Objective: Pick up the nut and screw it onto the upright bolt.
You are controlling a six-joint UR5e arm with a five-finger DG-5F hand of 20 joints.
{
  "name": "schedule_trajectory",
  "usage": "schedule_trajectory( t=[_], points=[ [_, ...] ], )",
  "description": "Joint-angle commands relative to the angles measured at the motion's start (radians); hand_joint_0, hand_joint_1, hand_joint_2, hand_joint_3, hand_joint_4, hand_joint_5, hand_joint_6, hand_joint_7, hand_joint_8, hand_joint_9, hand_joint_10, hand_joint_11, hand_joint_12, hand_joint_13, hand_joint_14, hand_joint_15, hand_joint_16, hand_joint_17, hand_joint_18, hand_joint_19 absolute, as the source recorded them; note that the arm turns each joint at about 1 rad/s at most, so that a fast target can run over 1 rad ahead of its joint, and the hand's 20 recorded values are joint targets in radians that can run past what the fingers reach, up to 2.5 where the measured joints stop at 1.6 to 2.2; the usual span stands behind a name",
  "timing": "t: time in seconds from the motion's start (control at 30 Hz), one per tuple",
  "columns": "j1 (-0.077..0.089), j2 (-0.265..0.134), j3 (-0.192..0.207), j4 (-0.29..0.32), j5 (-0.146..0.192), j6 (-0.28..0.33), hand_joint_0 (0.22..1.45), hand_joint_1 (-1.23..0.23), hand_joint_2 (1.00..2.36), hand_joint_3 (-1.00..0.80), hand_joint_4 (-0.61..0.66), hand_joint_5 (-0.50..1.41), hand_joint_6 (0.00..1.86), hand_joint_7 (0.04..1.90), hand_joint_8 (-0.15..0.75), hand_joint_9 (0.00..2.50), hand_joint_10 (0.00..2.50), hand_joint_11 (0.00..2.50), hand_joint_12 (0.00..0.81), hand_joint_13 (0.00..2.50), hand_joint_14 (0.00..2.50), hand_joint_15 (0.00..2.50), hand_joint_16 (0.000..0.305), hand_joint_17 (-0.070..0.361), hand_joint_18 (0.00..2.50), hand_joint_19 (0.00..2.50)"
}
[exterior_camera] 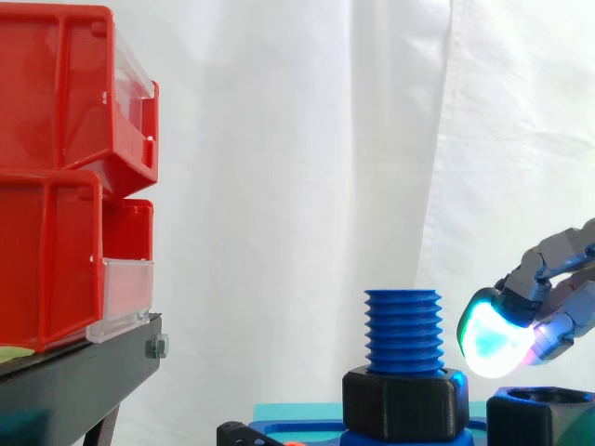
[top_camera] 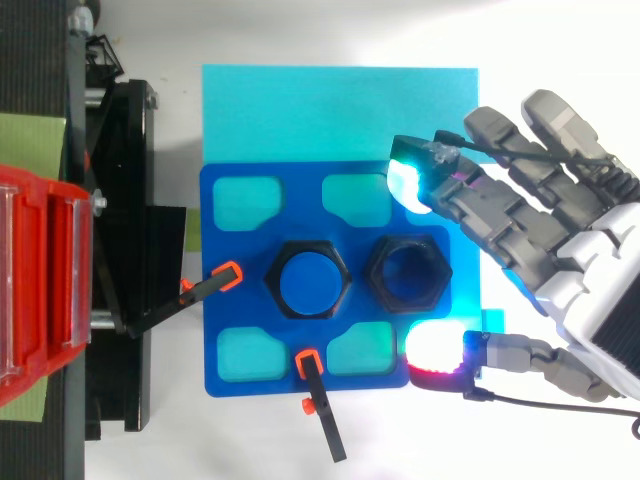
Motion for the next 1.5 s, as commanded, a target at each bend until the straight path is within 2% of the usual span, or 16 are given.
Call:
schedule_trajectory(
  t=[0.0, 0.57, 0.8, 1.0, 1.3, 1.47],
  points=[
    [-0.001, 0.0, 0.0, 0.001, 0.0, 0.001, 0.34, -0.61, 1.0, -0.5, 0.25, -0.24, 0.5, 0.74, 0.305, 0.33, 0.0, 0.0, 0.426, 0.36, 0.0, 0.0, 0.055, 0.124, 0.11, 0.0],
    [-0.001, -0.002, 0.0, 0.001, 0.0, -0.001, 0.39, -0.66, 1.0, -0.5, 0.28, -0.22, 0.5, 0.87, 0.288, 0.35, 0.0, 0.0, 0.396, 0.38, 0.0, 0.0, 0.049, 0.11, 0.14, 0.0],
    [-0.001, -0.002, -0.001, -0.014, -0.003, -0.001, 0.41, -0.67, 1.0, -0.5, 0.31, -0.2, 0.5, 0.98, 0.286, 0.37, 0.0, 0.0, 0.383, 0.4, 0.0, 0.0, 0.047, 0.105, 0.19, 0.0],
    [-0.001, -0.002, 0.0, -0.017, -0.004, -0.001, 0.5, -0.71, 1.0, -0.5, 0.28, -0.18, 0.5, 1.08, 0.255, 0.38, 0.0, 0.0, 0.343, 0.41, 0.0, 0.0, 0.039, 0.087, 0.16, 0.0],
    [-0.001, -0.002, 0.0, -0.02, -0.004, -0.002, 0.51, -0.7, 1.0, -0.5, 0.27, -0.16, 0.5, 1.21, 0.256, 0.4, 0.0, 0.0, 0.337, 0.43, 0.0, 0.0, 0.038, 0.085, 0.2, 0.0],
    [-0.001, -0.002, 0.0, -0.028, -0.006, -0.002, 0.51, -0.7, 1.0, -0.5, 0.27, -0.16, 0.54, 1.18, 0.264, 0.42, 0.0, 0.0, 0.336, 0.45, 0.0, 0.0, 0.037, 0.084, 0.22, 0.0]
  ],
)
